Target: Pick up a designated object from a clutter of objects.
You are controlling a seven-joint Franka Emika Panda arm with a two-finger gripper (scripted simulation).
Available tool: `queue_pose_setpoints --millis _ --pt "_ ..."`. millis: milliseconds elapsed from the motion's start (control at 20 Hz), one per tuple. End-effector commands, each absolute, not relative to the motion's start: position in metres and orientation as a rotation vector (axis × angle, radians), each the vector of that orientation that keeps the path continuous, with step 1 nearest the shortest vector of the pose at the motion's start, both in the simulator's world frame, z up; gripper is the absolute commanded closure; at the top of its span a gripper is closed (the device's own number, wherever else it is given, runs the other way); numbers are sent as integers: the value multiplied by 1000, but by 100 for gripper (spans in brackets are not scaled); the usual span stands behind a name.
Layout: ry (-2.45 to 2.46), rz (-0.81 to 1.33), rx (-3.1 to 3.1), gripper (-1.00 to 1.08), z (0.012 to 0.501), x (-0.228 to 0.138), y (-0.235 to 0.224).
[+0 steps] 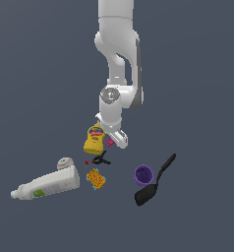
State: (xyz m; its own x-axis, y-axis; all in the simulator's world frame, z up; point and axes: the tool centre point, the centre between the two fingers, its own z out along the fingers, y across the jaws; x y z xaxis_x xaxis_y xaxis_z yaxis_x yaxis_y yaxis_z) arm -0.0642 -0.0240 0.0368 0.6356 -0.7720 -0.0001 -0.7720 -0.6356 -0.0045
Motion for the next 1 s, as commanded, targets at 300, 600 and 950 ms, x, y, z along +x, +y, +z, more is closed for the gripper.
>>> queue_pose_setpoints --millis 300,600,950 --pt "1357 0 -2833 -92 12 -66 -30" --pt "1357 0 -2833 108 12 -66 -30" --pt "1372 -19 -2820 108 22 -63 -33"
